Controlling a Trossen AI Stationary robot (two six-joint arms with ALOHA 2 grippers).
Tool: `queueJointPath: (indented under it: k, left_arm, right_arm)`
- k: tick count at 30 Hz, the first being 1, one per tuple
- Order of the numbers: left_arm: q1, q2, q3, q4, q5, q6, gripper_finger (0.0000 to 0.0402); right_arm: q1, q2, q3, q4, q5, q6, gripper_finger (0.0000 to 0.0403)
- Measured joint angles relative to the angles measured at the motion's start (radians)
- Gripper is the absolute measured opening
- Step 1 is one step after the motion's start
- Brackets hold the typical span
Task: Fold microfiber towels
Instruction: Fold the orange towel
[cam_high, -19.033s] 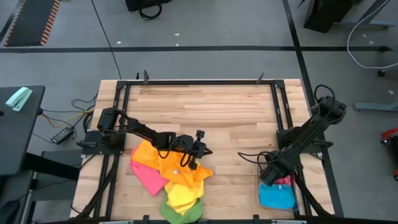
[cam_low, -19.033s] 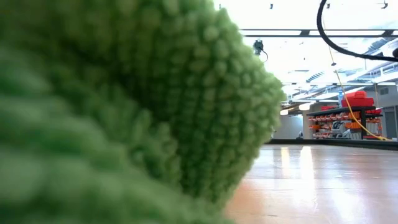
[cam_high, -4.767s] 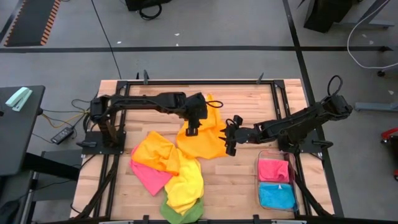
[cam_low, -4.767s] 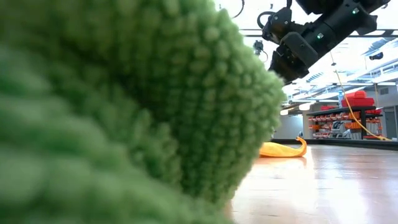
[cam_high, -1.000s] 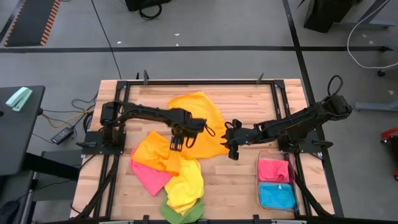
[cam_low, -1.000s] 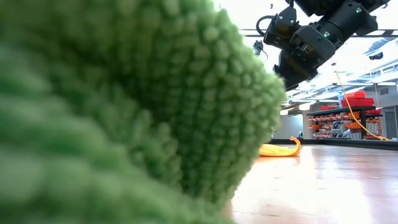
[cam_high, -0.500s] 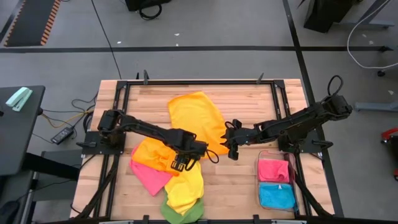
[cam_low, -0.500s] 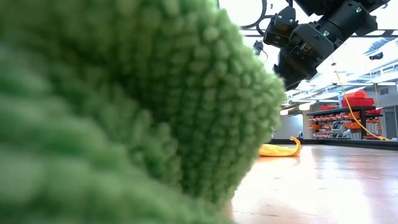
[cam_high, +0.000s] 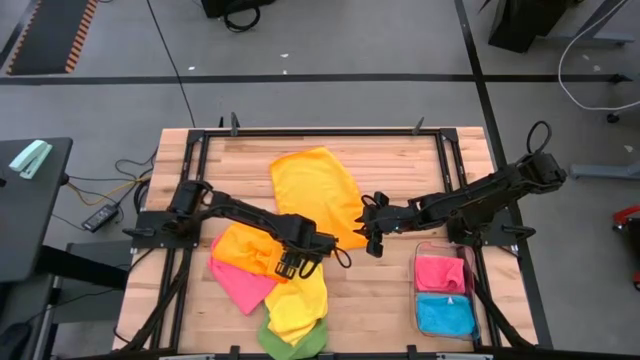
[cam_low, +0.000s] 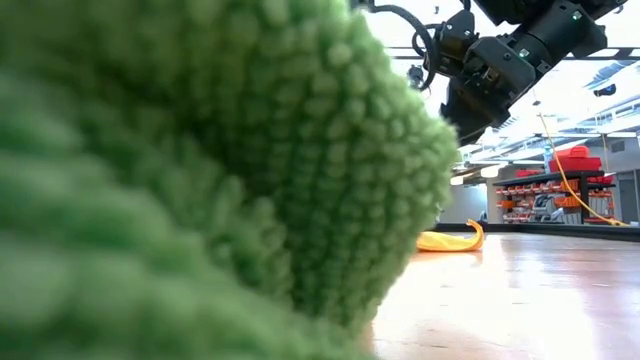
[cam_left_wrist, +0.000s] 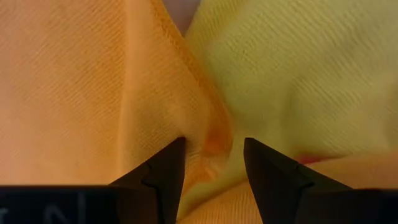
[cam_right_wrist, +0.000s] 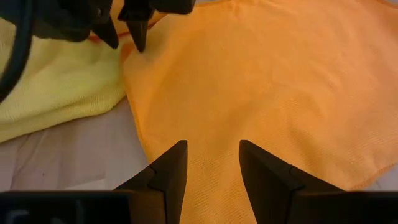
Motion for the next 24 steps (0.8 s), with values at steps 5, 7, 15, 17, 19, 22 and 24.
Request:
queueJointPath:
  k: [5, 7, 15, 17, 19, 22, 24]
  left_arm:
    - [-0.005, 0.019, 0.000, -0.015, 0.000, 0.003, 0.0172]
    - [-0.005, 0.019, 0.000, -0.020, 0.000, 0.003, 0.0172]
    - [-0.007, 0.019, 0.000, -0.047, -0.001, -0.008, 0.0172]
    - [-0.009, 0.019, 0.000, -0.057, -0.003, -0.008, 0.0172]
    - [-0.011, 0.019, 0.000, -0.068, -0.004, -0.009, 0.0172]
    - [-0.014, 0.019, 0.000, -0.073, -0.020, -0.014, 0.0172]
    - [-0.016, 0.019, 0.000, -0.078, -0.046, -0.013, 0.0172]
  right_arm:
    - [0.000, 0.000, 0.000, 0.001, 0.000, -0.003, 0.0153]
    - [0.000, 0.000, 0.000, 0.001, 0.000, -0.003, 0.0153]
    - [0.000, 0.000, 0.000, 0.000, 0.000, -0.003, 0.0153]
    - [0.000, 0.000, 0.000, 0.001, 0.000, -0.003, 0.0153]
    - [0.000, 0.000, 0.000, 0.003, 0.000, -0.003, 0.0153]
    - [0.000, 0.000, 0.000, 0.003, 0.000, -0.003, 0.0153]
    - [0.000, 0.000, 0.000, 0.003, 0.000, -0.003, 0.0153]
